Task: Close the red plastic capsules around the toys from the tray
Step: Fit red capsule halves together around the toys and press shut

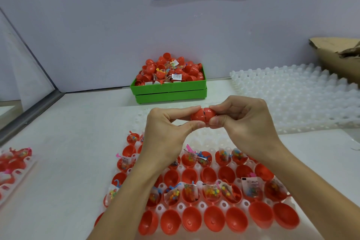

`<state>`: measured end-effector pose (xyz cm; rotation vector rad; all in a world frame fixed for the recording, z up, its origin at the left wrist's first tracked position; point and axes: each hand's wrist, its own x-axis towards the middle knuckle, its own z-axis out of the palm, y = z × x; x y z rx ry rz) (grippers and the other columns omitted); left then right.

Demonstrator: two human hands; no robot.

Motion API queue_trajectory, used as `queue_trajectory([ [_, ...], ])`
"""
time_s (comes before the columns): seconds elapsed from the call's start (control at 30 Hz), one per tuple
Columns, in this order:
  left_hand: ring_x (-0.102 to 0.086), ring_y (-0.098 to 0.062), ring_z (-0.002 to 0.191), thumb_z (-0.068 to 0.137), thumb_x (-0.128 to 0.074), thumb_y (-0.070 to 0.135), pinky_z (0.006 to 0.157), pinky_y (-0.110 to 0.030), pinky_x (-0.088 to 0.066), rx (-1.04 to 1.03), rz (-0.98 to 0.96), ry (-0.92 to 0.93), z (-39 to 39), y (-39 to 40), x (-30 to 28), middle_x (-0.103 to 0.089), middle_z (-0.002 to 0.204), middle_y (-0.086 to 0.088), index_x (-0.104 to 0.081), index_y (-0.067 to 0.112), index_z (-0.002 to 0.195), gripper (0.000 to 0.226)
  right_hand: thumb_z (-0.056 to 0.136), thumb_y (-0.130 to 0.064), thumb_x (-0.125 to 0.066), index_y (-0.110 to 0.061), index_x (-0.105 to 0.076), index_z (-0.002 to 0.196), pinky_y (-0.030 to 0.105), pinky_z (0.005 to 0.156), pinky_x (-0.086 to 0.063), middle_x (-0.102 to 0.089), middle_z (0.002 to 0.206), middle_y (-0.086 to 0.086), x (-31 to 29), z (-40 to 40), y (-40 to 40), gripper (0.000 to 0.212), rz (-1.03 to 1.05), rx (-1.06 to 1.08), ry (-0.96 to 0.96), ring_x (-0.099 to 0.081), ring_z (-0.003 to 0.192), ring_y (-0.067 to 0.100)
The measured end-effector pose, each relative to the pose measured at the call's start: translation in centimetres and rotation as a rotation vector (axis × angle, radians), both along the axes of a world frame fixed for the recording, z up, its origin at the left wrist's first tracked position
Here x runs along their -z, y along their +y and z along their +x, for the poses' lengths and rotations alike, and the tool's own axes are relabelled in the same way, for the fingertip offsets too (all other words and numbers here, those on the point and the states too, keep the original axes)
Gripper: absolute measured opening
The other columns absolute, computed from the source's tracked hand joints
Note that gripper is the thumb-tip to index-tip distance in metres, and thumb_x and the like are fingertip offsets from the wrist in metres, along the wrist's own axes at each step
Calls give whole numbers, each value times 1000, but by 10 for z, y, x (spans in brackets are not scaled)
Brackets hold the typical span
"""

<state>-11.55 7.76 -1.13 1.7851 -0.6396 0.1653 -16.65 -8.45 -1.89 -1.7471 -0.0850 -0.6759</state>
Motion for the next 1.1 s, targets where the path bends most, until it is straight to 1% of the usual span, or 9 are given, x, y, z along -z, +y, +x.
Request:
queue_trajectory([
  [0.37, -66, 11, 89, 71, -84, 9, 76, -4, -47, -39, 52, -74, -1, -3, 1, -72, 89, 20, -79, 21, 94, 26, 74, 20, -69, -14, -73, 78, 16, 63, -56, -75, 70, 0, 2, 2, 1, 35, -98, 32, 31, -73, 63, 11],
  [0.5, -65, 13, 90, 70, -85, 11, 78, -3, -47, -75, 65, -113, -3, -4, 1, -72, 94, 19, -79, 20, 94, 26, 77, 18, -69, -15, -73, 82, 24, 70, -61, -76, 76, 3, 2, 3, 4, 33, -115, 47, 63, -74, 68, 11],
  [0.6, -67, 9, 89, 69, -86, 13, 76, -5, -50, -113, 58, -154, -4, -4, 1, -73, 89, 16, -78, 17, 98, 30, 83, 7, -71, -5, -73, 95, 26, 77, -61, -77, 84, 4, -1, 2, 9, 17, -127, 9, 94, -75, 77, 10],
  [0.7, -68, 2, 83, 71, -85, 11, 71, -6, -51, -139, 87, -251, -6, -4, 0, -73, 85, 10, -78, 15, 100, 30, 84, -7, -75, -6, -72, 102, 19, 77, -58, -76, 89, 0, -3, -1, 16, 18, -128, -10, 103, -73, 81, 5],
  [0.77, -68, -9, 75, 73, -83, 6, 67, -15, -55, -157, 154, -393, -7, -4, 0, -75, 84, 0, -78, 12, 99, 27, 80, -10, -79, -7, -70, 106, 16, 77, -56, -75, 93, 1, -3, -2, 20, 28, -88, -12, 115, -73, 83, 5],
  [0.83, -66, -22, 73, 73, -80, 5, 65, -34, -57, -179, 230, -545, -7, -4, 1, -75, 82, -5, -78, 7, 97, 24, 77, -10, -82, -7, -69, 111, 17, 80, -56, -75, 97, 3, -3, -1, 24, 36, -56, -14, 133, -73, 87, 6],
  [0.9, -64, -27, 71, 75, -77, 8, 61, -43, -57, -186, 275, -636, -7, -3, 2, -75, 80, -8, -77, 4, 95, 21, 76, -8, -82, -18, -72, 103, 19, 81, -57, -76, 95, 3, -5, -1, 24, 30, -48, -32, 130, -73, 88, 9],
  [1.0, -61, -28, 69, 76, -78, 14, 61, -39, -52, -184, 333, -704, -5, -2, 3, -73, 77, -8, -77, 3, 92, 19, 79, 0, -78, -35, -75, 72, 18, 77, -58, -78, 84, -5, -7, -2, 22, 36, -7, -98, 103, -74, 83, 9],
  [1.1, -59, -27, 68, 72, -81, 18, 64, -32, -44, -160, 342, -747, -4, -2, 2, -69, 74, -8, -76, 3, 88, 23, 82, 3, -73, -32, -77, 75, 15, 70, -56, -77, 79, -7, -7, -2, 18, 36, 99, -132, 120, -75, 78, 8],
])
